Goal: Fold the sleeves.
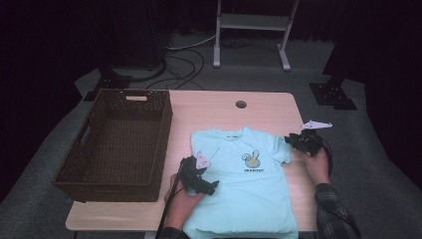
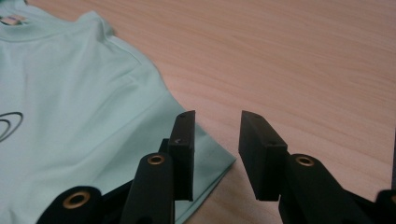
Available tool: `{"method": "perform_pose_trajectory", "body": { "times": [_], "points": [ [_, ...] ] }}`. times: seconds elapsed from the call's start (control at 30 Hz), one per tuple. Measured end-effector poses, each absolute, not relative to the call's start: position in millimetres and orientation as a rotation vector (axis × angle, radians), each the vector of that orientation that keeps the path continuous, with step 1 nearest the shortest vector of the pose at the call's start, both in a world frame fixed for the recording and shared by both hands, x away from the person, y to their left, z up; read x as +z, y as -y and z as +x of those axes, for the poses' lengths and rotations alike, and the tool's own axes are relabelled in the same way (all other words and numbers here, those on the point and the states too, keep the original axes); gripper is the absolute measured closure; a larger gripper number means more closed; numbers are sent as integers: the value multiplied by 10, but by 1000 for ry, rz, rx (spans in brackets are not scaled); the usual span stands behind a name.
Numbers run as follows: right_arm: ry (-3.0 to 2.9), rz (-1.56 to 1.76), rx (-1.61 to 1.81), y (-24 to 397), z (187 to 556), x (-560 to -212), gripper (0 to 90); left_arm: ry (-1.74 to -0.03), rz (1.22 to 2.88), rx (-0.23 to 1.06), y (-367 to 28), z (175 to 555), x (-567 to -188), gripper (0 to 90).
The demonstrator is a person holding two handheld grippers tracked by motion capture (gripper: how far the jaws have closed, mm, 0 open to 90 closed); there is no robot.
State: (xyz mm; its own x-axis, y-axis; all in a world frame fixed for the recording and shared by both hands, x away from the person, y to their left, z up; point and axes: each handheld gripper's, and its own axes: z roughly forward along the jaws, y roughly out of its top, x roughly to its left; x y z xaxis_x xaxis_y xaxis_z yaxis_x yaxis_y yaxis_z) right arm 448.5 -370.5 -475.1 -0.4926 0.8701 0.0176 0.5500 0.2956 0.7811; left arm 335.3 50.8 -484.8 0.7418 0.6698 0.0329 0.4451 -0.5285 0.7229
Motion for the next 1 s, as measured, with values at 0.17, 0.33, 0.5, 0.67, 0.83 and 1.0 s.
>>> {"method": "perform_pose_trajectory", "body": {
  "times": [0.17,0.33,0.5,0.67,0.83,1.0],
  "points": [
    [-2165,1283,1028,3698,4506,-4824,659,-834,2217,401,-509,3353,-4848,0],
    [-2163,1309,1052,3719,4486,-4830,806,-834,2217,401,-509,3353,-4848,0],
    [-2161,1324,1044,3720,4452,-4819,872,-834,2217,400,-509,3353,-4848,0],
    [-2146,1337,1065,3735,4413,-4769,875,-835,2217,400,-510,3354,-4847,0],
    [-2136,1330,1079,3733,4358,-4692,875,-835,2216,400,-510,3354,-4847,0],
    [-2123,1297,1088,3703,4276,-4588,875,-835,2216,400,-510,3354,-4847,0]
  ]
}}
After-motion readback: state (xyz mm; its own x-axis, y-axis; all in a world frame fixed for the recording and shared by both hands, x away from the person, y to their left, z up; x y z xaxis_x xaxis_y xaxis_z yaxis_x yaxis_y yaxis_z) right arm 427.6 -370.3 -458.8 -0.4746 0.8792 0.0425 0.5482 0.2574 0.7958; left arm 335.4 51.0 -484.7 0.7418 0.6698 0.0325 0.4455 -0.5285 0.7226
